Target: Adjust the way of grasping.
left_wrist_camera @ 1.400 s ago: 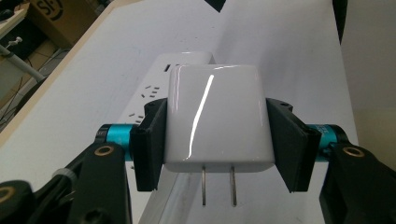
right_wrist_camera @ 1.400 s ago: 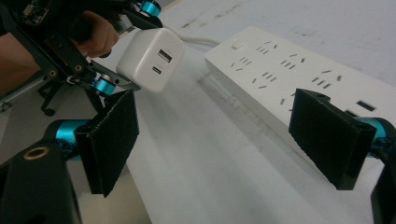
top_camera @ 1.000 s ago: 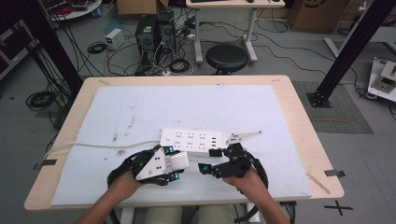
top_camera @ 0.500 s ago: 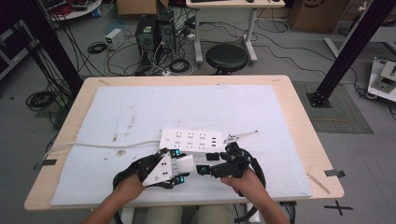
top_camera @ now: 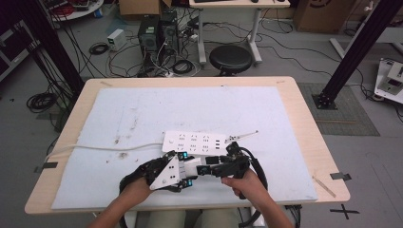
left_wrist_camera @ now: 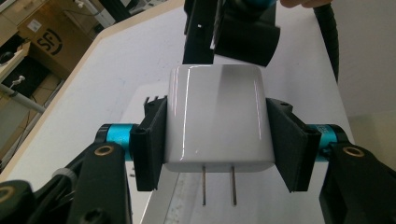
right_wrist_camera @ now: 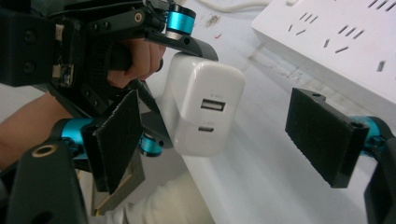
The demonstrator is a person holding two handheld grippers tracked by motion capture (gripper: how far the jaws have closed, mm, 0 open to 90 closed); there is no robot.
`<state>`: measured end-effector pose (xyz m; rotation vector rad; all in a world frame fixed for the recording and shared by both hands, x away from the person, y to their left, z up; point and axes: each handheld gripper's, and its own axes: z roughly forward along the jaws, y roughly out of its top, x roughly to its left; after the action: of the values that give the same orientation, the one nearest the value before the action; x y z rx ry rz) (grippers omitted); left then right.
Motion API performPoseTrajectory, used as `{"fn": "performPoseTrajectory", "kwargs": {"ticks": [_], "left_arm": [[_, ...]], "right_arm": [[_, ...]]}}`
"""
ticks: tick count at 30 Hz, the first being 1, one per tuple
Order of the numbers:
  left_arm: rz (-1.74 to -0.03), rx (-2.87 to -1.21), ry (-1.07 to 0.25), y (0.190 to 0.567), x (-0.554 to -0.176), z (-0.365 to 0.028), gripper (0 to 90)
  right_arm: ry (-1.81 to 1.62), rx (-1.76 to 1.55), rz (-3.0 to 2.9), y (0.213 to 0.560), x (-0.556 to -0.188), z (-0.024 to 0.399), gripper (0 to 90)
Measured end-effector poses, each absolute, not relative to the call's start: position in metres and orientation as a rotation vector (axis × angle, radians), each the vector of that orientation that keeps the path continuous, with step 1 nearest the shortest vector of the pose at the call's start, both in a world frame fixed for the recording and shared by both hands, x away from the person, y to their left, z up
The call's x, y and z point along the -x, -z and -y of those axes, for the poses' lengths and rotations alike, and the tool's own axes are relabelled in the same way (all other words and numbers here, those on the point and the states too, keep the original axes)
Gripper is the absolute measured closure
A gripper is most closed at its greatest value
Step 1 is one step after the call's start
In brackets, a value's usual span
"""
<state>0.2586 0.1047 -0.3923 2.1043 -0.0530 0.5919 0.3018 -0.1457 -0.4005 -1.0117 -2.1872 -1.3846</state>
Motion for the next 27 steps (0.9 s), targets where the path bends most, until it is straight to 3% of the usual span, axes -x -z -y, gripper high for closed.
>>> {"fn": "performPoseTrajectory", "kwargs": {"ticks": [4,15,23,27], "left_arm": [[0.061,-2.093,-0.590,0.392,-0.258,-0.103,42.5],[0.070,-2.087,-0.583,0.392,-0.257,-0.100,42.5],[0.072,-2.094,-0.589,0.394,-0.257,-0.098,42.4],[0.050,-2.084,-0.586,0.394,-0.258,-0.098,42.1]], "right_arm": [[1.353,0.999,2.131,0.403,-0.305,0.144,30.1],[1.327,0.984,2.028,0.411,-0.309,0.142,43.6],[1.318,0.978,1.974,0.414,-0.310,0.142,60.5],[1.321,0.991,1.955,0.415,-0.311,0.143,62.4]]}}
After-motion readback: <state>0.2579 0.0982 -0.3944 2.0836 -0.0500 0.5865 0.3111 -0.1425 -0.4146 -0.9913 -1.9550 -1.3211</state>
